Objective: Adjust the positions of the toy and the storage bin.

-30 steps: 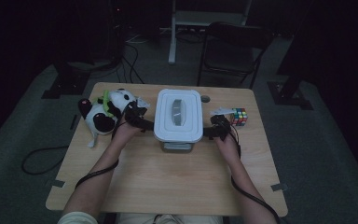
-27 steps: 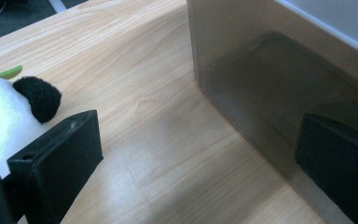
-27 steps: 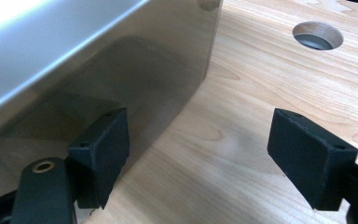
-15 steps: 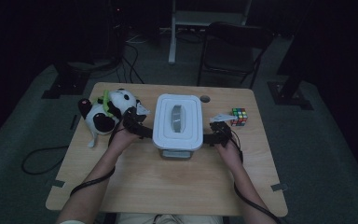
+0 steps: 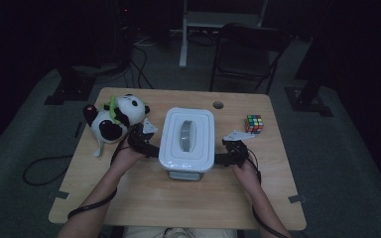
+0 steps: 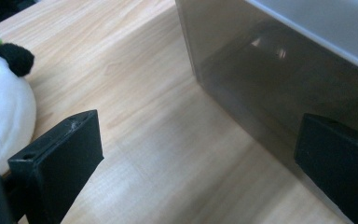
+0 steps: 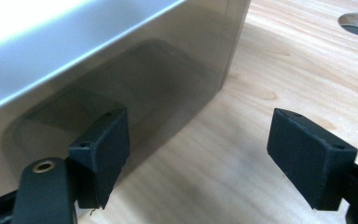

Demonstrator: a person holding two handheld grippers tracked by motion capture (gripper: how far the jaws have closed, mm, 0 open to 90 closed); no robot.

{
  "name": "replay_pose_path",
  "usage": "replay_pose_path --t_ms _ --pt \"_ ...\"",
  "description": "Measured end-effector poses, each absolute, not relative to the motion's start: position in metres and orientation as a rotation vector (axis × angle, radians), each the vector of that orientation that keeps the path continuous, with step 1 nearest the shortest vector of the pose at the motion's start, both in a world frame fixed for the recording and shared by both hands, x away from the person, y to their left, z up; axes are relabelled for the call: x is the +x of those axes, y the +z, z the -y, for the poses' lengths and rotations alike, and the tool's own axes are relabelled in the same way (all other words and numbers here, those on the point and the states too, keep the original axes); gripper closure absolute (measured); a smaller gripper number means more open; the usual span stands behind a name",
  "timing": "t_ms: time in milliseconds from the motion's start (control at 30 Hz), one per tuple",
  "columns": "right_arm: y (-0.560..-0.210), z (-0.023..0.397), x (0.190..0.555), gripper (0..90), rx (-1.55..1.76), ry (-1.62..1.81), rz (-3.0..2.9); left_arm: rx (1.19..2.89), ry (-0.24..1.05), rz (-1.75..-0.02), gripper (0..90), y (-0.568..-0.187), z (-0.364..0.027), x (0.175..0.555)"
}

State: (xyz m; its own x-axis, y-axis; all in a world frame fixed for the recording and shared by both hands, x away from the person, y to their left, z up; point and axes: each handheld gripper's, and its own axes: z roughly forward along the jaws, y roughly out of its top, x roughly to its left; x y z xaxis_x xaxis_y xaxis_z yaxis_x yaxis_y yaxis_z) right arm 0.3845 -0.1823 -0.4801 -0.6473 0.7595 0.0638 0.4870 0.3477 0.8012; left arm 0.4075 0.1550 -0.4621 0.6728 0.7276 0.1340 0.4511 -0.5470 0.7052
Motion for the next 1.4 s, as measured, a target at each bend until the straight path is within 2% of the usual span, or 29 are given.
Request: replay_pose_path --t_ms 533,833,1133,1267,1400 --pt "-0.483 0.184 0.352 20.5 1.086 1.246 -2.308 2.260 0.571 -0.845 1.6 -0.460 -0.155 0.373" --pt "-0.485 0.185 0.330 20.4 1.075 1.277 -2.321 2.278 0.544 -0.801 1.6 -0.460 -0.160 0.350" --pt "-0.485 0.186 0.314 20.4 1.061 1.315 -2.333 2.240 0.504 -0.813 1.5 -0.464 -0.166 0.344" --pt "-0.489 0.192 0.315 13.4 1.081 1.350 -2.344 2.175 0.434 -0.837 1.4 -0.470 -0.174 0.349" --pt "-0.489 0.200 0.321 13.1 1.103 1.298 -2.298 2.152 0.439 -0.859 1.4 -0.473 -0.180 0.351"
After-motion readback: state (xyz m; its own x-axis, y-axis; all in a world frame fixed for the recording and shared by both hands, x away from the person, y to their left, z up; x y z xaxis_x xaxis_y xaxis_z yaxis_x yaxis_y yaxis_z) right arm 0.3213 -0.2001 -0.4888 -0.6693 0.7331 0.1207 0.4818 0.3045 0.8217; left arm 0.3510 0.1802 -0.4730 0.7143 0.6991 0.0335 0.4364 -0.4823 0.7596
